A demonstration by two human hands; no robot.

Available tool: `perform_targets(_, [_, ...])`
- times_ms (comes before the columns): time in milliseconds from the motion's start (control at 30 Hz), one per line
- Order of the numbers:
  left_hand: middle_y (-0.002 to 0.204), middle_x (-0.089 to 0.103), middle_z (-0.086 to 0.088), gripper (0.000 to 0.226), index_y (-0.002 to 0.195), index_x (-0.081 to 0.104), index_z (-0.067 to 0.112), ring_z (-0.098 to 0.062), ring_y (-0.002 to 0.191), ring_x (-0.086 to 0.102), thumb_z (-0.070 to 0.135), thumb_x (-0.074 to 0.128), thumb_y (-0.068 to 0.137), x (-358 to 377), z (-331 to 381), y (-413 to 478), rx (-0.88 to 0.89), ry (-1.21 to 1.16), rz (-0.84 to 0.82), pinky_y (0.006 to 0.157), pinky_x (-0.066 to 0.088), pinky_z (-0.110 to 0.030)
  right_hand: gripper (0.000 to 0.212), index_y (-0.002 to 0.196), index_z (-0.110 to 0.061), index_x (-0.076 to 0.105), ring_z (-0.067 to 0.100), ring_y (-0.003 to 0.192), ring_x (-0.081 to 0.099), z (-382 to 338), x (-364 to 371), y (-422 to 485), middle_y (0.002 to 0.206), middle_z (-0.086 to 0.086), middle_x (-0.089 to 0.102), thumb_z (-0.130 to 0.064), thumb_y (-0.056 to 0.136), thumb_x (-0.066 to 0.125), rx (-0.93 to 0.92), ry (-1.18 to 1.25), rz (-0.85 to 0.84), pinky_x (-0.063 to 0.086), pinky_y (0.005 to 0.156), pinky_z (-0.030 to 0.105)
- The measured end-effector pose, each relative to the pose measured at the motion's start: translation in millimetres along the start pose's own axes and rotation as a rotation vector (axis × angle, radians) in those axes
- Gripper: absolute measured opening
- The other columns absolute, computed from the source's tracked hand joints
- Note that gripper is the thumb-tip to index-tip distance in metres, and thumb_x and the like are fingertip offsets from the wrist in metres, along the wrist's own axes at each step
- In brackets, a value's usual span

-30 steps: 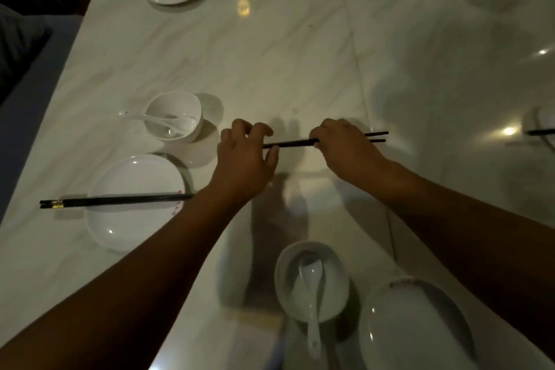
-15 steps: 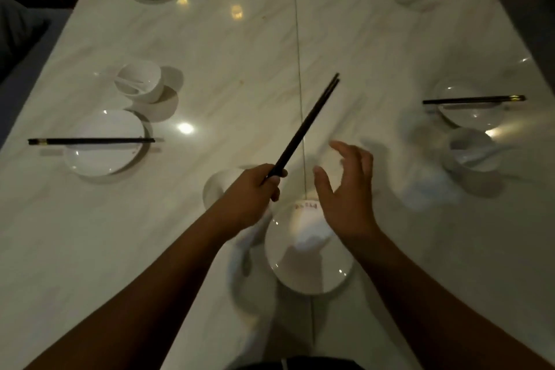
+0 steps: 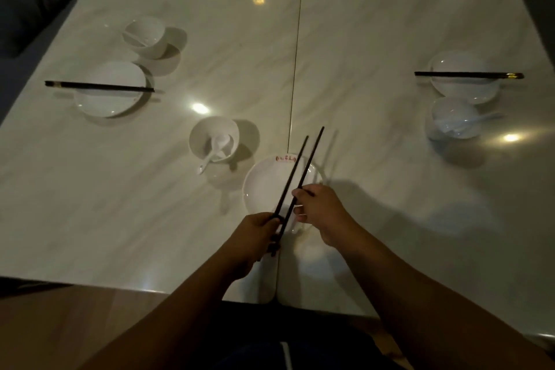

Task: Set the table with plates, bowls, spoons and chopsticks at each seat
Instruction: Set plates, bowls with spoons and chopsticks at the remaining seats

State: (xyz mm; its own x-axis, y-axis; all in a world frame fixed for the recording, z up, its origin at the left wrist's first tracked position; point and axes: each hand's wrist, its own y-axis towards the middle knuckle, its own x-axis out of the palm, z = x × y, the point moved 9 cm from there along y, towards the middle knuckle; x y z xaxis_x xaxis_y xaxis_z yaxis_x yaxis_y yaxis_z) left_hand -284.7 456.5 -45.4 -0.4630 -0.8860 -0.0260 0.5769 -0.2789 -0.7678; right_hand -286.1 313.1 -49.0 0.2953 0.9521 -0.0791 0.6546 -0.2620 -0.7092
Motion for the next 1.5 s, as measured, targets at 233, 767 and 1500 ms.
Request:
perform_targets(233, [0.095,0.066,-0.005,0.019,0.103,0.066,0.011,-0.019,0.084,0.062,0.017,0.05,0.095,-14.3,-32.7,1.5,-0.037,0.019,0.157,0.07,0.053,-0.028,0.012,0.091,-0.002,0.061,0.015,0.053,0.054,3.7,7.3,13.3,0.07,0.009,0.056,-0.01,0.094,0.053,0.033,-0.218,-0.056,0.048,0.043,0.022])
perform_targets(767, [0.078,0.064,-0.005,0.021,0.082,0.055,0.015,-0.019,0.072,0.061,0.028,0.072,0.08,-26.1,-32.8,12.3,0.11,0.325,0.332,0.073,0.052,-0.034,0.013,0.082,-0.02,0.054,0.016,0.062,0.059,7.6,21.4,15.8,0.084,0.011,0.063,-0.013,0.091,0.059,-0.037,-0.416,-0.017,0.05,0.056,0.029])
perform_targets(1500, [0.153,0.028,0.011,0.059,0.146,0.019,0.037,-0.033,0.138,0.017,0.036,0.046,0.094,-11.9,23.5,19.8,0.522,1.304,0.184,0.107,0.022,-0.044,0.009,0.098,-0.015,0.056,0.021,0.066,0.063,7.8,18.1,11.5,0.082,0.01,0.065,-0.014,0.091,0.061,-0.043,-0.335,0.019,0.056,0.059,0.03])
